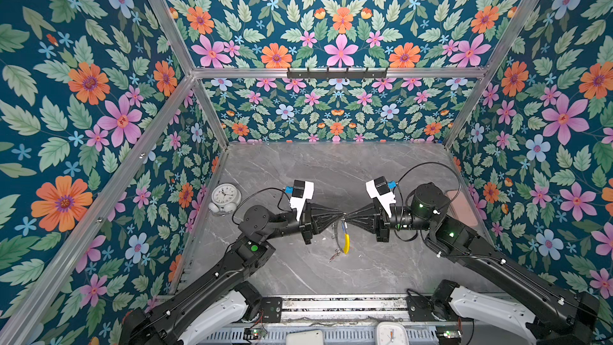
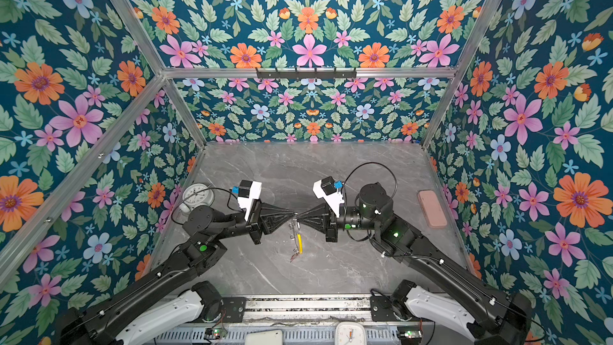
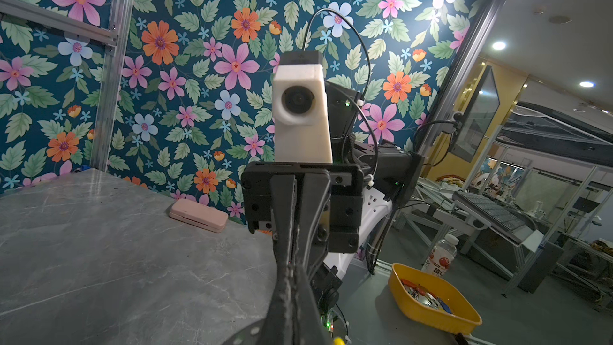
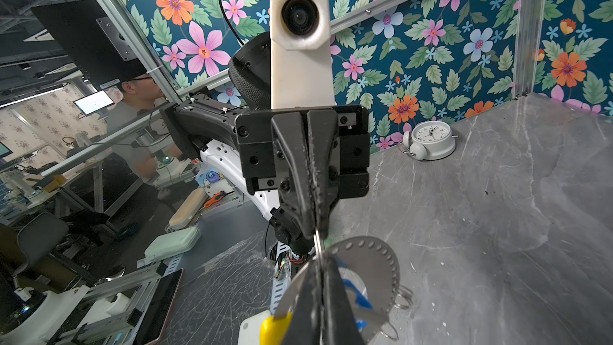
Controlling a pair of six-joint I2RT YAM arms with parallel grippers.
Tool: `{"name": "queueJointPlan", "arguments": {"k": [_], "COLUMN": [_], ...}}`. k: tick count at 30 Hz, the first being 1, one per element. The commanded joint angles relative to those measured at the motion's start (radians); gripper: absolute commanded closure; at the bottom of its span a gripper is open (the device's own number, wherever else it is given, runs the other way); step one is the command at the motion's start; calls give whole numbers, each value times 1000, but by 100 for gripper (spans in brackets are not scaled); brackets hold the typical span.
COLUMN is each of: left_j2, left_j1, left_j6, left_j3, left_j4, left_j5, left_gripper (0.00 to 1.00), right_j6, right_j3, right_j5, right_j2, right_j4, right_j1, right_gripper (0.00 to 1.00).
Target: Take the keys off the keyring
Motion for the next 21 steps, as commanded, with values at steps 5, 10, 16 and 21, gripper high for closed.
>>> {"name": "queueJointPlan", "arguments": {"k": [5,10,16,21], "left_j2": [-20,-31,9,53], "left_j1": [1,7,8,8], "left_j6": [36,75,133,160], "left_j3": [21,51,118,170], "left_j4": [-92,-224,-395,-467], "left_j5": [-22,-36,-18,31], "left_gripper": [67,56,55,56], "right_j6": [-64,-120,-171,-188], "right_j3": [80,142,227,321], "right_j5": [85,143,194,198], "right_j2": [4,21,36,90], "right_j4": [-232,-427,-603,-725], "right_j1": [1,3,1,3], "right_gripper": [100,100,100,100]}}
